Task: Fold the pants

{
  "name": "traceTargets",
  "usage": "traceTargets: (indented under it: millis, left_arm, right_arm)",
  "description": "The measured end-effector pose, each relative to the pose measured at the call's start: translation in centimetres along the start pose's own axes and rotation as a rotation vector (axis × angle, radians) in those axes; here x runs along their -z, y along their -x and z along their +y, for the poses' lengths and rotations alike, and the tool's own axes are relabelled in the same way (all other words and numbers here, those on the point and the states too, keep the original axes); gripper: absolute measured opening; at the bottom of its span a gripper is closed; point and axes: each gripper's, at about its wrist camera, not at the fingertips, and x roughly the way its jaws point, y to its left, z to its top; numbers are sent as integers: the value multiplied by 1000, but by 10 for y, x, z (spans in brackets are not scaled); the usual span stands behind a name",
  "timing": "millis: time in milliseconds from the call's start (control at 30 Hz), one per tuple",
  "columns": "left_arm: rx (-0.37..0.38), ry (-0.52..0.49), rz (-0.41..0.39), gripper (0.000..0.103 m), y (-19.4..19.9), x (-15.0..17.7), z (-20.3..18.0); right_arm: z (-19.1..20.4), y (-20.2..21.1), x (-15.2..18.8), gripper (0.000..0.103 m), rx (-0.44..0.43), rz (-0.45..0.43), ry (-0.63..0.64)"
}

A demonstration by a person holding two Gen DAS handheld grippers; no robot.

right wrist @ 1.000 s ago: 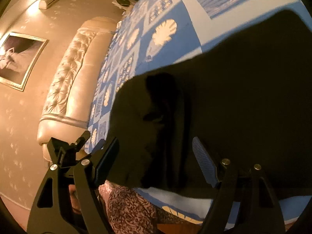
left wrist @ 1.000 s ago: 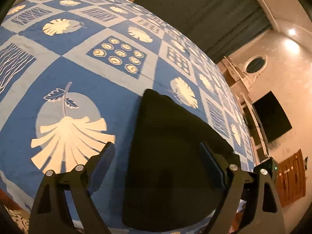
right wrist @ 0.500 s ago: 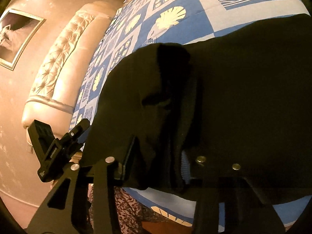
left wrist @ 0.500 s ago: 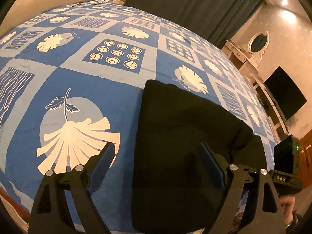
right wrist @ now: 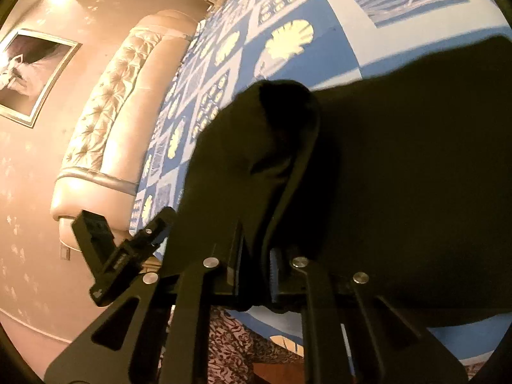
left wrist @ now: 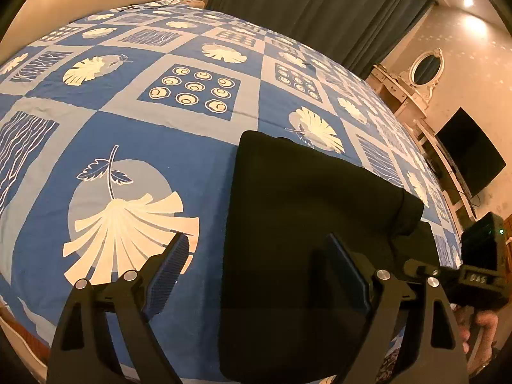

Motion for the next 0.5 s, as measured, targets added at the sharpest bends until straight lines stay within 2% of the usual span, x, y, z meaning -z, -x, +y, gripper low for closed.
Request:
traceTargets:
  millis: [133,233,300,367,400,433,467,500]
  left_arm:
    - [2,1,-1,86,1,-1,0]
    - [11,-4,3,86,0,0,-2]
    - [19,-11,5,86,-1,1,-5]
    - [21,-24,6,86,-2,3,-8]
    - [21,-30,8,86,-2,3,-9]
    - [22,-34,8,86,-2,3,-9]
    - [20,-34,6,86,-2,3,-9]
    - [18,-30,6,86,-2,3,-8]
  right_arm:
    - [4,23,-8,8,7,-48,19]
    - [4,45,-14,0,32,-91,35]
    - [0,59,-19,0,32,-111,37]
    - [-11,67,-24,0,25,-92,-3]
    - [-15,66,-24,2,-8,-71,-23]
    - [-23,63,-24,11,-48,-40,-61]
    - [-29,60,-22,36,-50,-27,-92]
    - [-35,58,-21,49,-33,-29,-115]
